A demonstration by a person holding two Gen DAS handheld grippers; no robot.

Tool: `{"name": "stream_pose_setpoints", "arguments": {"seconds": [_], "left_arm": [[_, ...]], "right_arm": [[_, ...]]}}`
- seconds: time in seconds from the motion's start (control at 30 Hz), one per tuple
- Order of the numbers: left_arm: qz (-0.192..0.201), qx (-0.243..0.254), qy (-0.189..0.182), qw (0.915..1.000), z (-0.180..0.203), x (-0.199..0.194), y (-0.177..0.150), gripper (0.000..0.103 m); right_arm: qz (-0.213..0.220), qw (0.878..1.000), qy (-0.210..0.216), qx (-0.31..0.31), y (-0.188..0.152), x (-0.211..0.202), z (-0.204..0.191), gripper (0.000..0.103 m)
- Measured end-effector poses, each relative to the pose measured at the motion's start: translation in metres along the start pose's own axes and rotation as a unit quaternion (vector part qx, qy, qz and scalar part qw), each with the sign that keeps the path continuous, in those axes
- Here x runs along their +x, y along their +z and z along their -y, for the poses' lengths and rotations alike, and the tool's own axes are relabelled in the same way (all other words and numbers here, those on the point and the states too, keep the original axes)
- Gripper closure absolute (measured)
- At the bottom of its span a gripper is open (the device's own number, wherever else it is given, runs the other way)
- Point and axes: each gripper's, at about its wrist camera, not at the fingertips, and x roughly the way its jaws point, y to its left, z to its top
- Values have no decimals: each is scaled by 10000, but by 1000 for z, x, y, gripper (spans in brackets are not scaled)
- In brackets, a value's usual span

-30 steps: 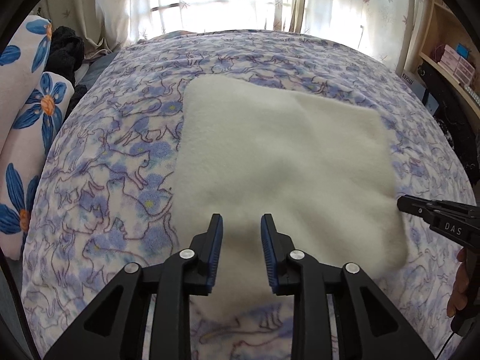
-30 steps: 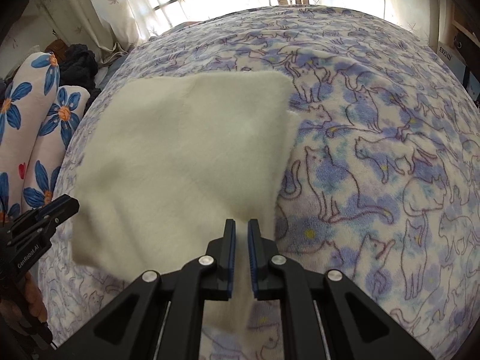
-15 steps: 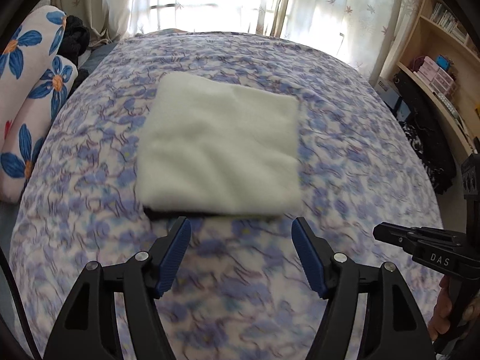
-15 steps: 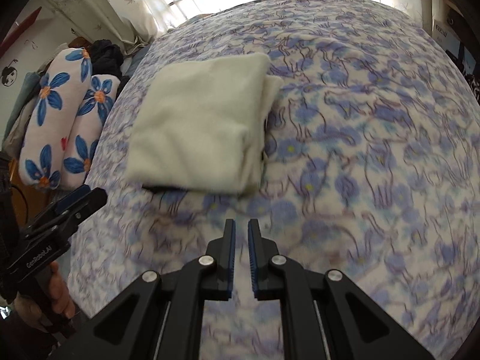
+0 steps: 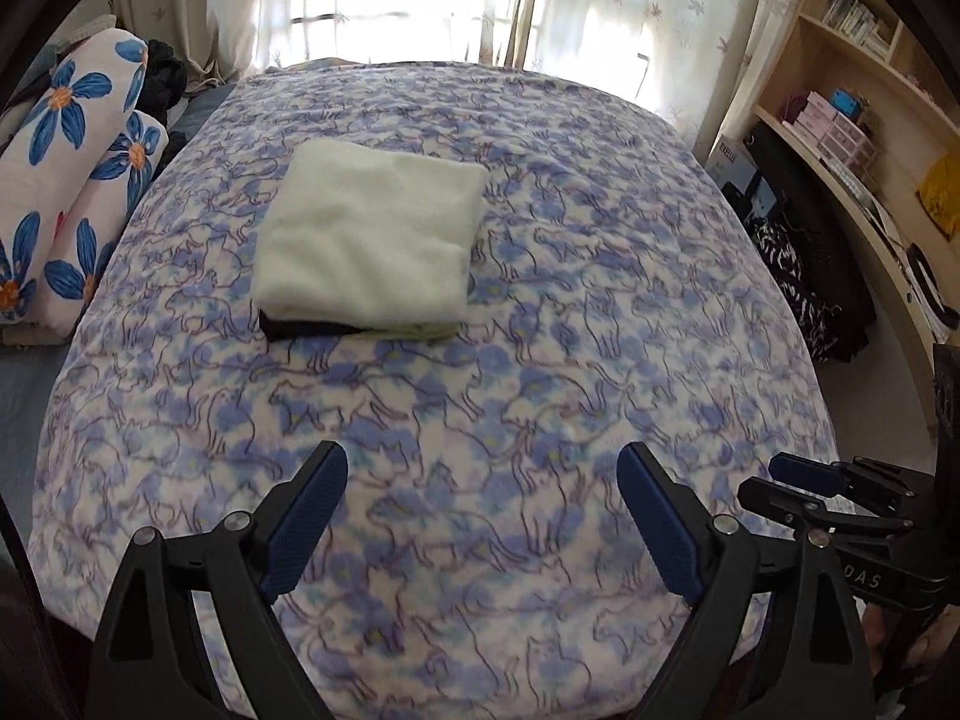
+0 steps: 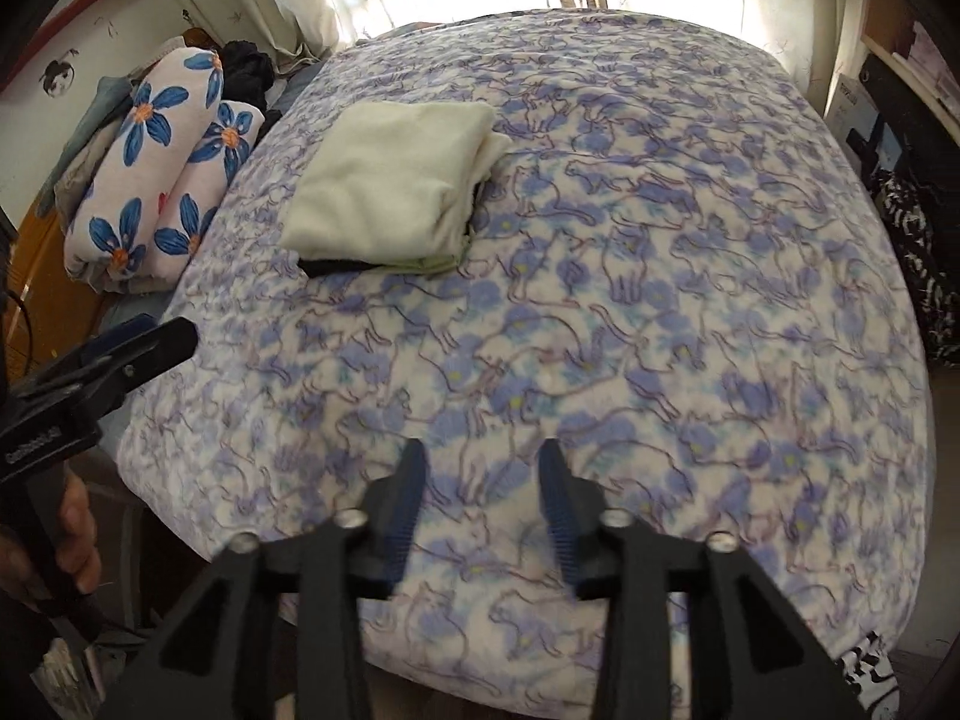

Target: Fold large clothes

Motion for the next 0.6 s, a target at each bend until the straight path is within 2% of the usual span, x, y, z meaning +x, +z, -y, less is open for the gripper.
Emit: {"name": "stream_pose_setpoints", "arguments": {"seconds": [0.07, 0.1, 0.2, 0.4, 0.6], "left_arm": [[-89, -81, 30, 9999, 10, -6, -11, 10], [-110, -114, 44, 9999, 14, -7, -16, 4], [-86, -258, 156, 9995, 23, -12, -34, 1], [-389, -468, 432, 9972, 39, -13, -62, 1], [-276, -701, 614, 9953, 48, -31, -69, 1]], "right_arm": [[-43, 9999, -14, 112, -13, -4, 6, 59], [-59, 9998, 12, 173, -19, -6, 9, 57], [-30, 9995, -71, 310, -36, -12, 15, 44], [-24, 9977, -301, 602, -62, -23, 20, 43], [191, 9964, -343, 754, -65, -46, 22, 43]]}}
